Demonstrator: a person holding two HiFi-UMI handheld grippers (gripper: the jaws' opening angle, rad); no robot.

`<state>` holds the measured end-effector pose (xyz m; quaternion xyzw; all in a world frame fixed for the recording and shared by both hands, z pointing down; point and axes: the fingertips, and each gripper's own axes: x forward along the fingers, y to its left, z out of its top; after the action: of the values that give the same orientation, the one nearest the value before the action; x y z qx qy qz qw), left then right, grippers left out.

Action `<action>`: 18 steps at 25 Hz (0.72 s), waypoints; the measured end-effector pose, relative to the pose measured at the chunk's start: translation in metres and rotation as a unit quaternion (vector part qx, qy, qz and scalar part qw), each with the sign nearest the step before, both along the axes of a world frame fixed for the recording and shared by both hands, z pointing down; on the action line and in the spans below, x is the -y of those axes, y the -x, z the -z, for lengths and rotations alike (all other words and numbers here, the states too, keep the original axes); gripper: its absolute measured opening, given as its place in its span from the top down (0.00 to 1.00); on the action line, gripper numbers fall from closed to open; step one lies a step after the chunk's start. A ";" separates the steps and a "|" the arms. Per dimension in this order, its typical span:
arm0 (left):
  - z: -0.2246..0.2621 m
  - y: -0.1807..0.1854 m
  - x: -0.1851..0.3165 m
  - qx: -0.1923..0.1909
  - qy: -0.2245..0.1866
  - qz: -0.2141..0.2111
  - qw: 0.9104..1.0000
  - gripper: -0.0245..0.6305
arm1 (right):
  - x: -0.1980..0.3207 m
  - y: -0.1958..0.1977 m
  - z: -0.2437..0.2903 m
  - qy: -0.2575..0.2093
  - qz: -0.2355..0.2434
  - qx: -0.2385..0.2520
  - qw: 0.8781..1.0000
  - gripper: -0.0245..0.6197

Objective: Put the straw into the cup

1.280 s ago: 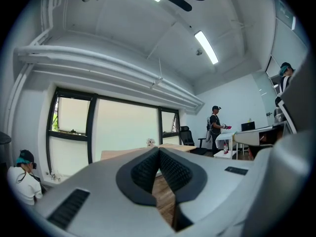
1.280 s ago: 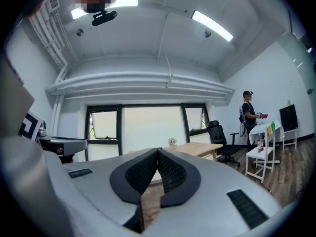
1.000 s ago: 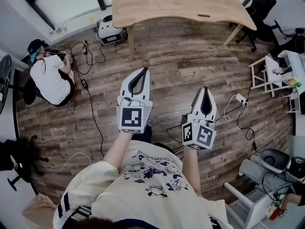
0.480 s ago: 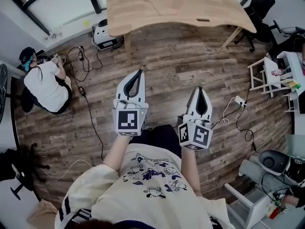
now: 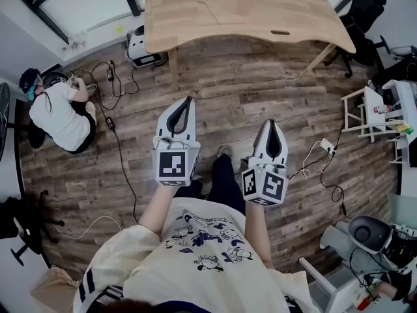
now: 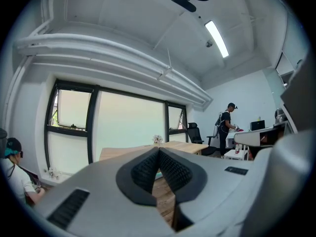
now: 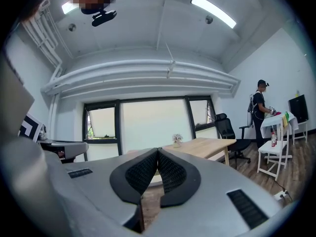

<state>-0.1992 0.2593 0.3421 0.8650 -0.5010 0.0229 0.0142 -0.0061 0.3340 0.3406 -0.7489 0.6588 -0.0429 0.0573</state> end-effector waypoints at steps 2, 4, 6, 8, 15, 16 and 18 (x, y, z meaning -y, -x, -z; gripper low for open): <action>0.001 -0.011 0.012 0.005 -0.003 0.005 1.000 0.92 | 0.014 -0.013 -0.002 0.000 0.005 0.002 1.000 0.98; 0.001 -0.024 0.024 0.008 -0.006 0.010 1.000 0.92 | 0.028 -0.026 -0.001 -0.003 0.010 -0.002 1.000 0.98; 0.003 -0.037 0.036 0.007 -0.009 0.015 1.000 0.92 | 0.042 -0.039 0.001 -0.007 0.017 -0.008 1.000 0.98; 0.005 -0.050 0.048 0.008 -0.011 0.019 1.000 0.92 | 0.058 -0.053 0.004 -0.012 0.022 -0.007 1.000 0.98; 0.015 -0.088 0.087 0.013 -0.017 0.034 0.999 0.92 | 0.106 -0.091 0.012 -0.018 0.043 -0.001 0.999 0.98; 0.015 -0.093 0.092 0.013 -0.017 0.036 0.999 0.92 | 0.112 -0.096 0.013 -0.017 0.047 -0.001 0.999 0.98; 0.014 -0.101 0.103 0.011 -0.014 0.044 0.999 0.92 | 0.124 -0.104 0.015 -0.018 0.055 -0.003 0.998 0.98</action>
<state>-0.0985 0.1566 0.3281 0.8421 -0.5387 0.0245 -0.0027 0.0977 0.2101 0.3254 -0.7103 0.7001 -0.0316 0.0666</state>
